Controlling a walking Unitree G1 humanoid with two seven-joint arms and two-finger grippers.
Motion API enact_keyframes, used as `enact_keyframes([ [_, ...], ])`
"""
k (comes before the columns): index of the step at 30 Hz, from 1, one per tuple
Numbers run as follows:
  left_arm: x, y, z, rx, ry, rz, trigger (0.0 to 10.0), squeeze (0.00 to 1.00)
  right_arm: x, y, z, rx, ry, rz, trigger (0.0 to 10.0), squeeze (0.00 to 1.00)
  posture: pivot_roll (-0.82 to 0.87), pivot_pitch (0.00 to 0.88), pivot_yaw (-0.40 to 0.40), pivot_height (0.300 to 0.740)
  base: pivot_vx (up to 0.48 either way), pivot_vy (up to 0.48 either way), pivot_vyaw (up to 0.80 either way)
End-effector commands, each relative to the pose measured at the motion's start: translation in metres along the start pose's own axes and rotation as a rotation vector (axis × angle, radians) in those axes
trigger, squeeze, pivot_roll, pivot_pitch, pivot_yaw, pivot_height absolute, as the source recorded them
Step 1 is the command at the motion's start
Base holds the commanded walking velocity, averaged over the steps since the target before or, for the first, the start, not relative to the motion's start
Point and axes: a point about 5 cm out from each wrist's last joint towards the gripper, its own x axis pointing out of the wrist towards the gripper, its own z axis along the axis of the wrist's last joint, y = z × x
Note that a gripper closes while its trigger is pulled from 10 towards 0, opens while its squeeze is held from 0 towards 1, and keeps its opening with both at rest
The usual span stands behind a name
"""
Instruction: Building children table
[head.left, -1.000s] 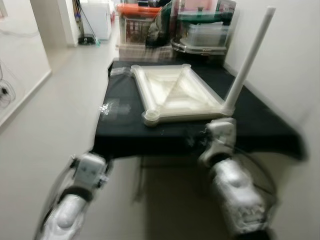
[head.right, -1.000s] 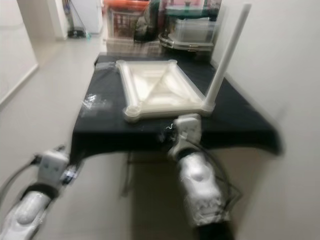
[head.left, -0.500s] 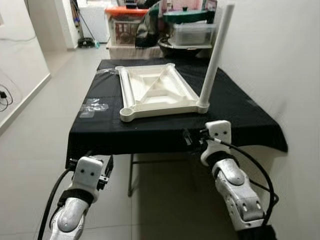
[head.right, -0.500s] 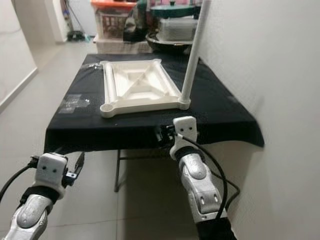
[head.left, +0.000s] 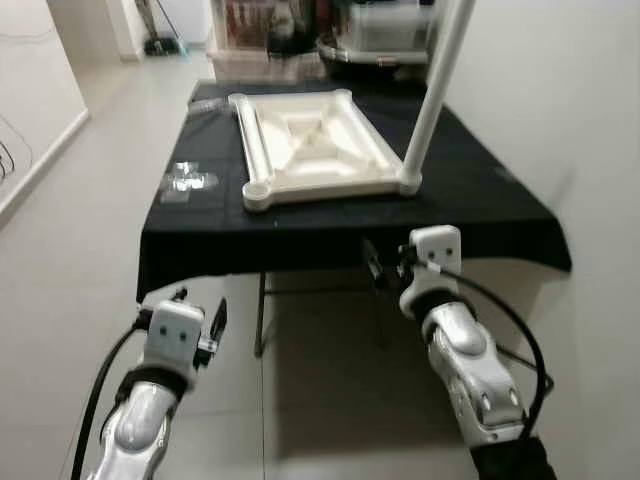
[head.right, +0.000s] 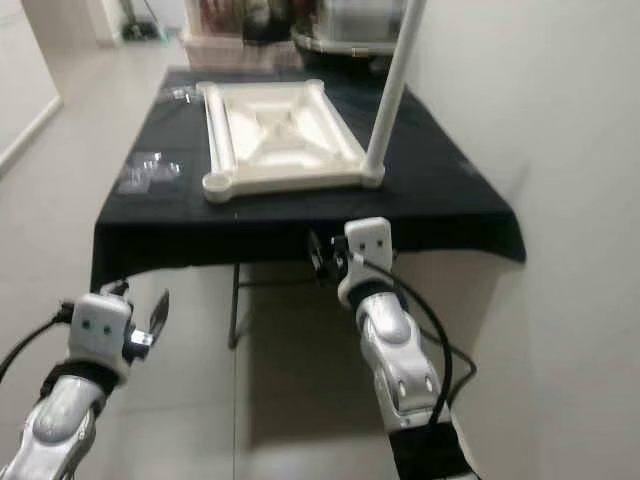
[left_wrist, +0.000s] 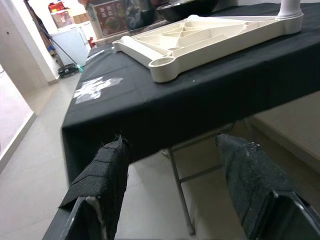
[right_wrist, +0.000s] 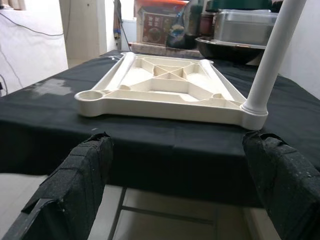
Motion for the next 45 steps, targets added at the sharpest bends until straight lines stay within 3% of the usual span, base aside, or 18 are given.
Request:
enact_keyframes([
  [1, -0.002, 0.002, -0.002, -0.009, 0.012, 0.010, 10.0, 0.00, -0.001, -0.001, -0.001, -0.003, 0.013, -0.004, 10.0, 0.00, -0.05, 0.000, -0.065, 0.740, -0.375, 0.000, 0.00],
  [7, -0.003, 0.002, -0.002, -0.009, 0.010, 0.010, 10.0, 0.00, -0.001, -0.001, -0.002, -0.008, 0.014, -0.005, 10.0, 0.00, -0.05, 0.000, -0.067, 0.740, -0.352, 0.000, 0.00],
  [27, -0.003, 0.004, -0.004, 0.000, 0.017, 0.020, 10.0, 0.00, -0.004, -0.006, -0.005, -0.023, 0.031, -0.018, 10.0, 0.00, -0.05, 0.000, -0.064, 0.740, 0.000, 0.000, 0.00],
  [32, -0.002, 0.004, -0.005, 0.002, 0.020, 0.022, 10.0, 0.00, -0.007, -0.012, -0.006, -0.042, 0.039, -0.036, 10.0, 0.00, -0.06, 0.000, -0.064, 0.740, 0.000, 0.000, 0.00],
  [36, -0.005, 0.005, -0.006, 0.014, 0.019, 0.024, 10.0, 0.00, -0.011, -0.032, -0.010, -0.062, 0.056, -0.155, 10.0, 0.00, -0.06, 0.000, -0.063, 0.740, 0.000, 0.000, 0.00],
  [45, -0.007, 0.012, -0.007, 0.038, 0.016, 0.041, 10.0, 0.00, -0.016, -0.042, -0.020, -0.089, 0.107, -0.183, 10.0, 0.00, -0.05, 0.000, -0.066, 0.740, 0.000, 0.000, 0.00],
])
